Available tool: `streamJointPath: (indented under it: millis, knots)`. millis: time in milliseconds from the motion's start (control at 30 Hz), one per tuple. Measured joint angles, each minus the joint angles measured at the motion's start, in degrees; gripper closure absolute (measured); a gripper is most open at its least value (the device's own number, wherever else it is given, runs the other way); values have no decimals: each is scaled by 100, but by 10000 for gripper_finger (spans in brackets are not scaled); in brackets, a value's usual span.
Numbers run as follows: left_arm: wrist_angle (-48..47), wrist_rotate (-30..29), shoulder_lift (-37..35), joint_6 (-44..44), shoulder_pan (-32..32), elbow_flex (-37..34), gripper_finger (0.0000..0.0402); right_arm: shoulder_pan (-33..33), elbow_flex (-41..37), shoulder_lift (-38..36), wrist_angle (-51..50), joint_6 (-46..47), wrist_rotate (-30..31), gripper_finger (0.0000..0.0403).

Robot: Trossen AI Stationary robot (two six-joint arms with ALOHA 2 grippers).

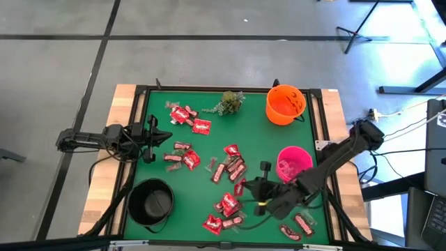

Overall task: Sort candy
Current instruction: Put the red candy into the orange bucket

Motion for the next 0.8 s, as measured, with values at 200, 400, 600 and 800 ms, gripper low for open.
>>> streamJointPath:
  millis: [200, 400, 600, 800]
  knots:
    - [0, 0, 1, -1, 0, 0, 401, -307, -735, -666, 1222, -863, -68, 403]
    - [0, 0, -1, 2, 0, -2, 401, -989, -1626, -1336, 2389, -1458, -851, 403]
    - [0, 0, -1, 1, 0, 1, 401, -1690, -2148, -2019, 2484, -1632, -1018, 403]
    - [0, 0, 1, 2, 0, -1, 401, -2582, -2744, -2968, 2409, -1769, -1087, 403]
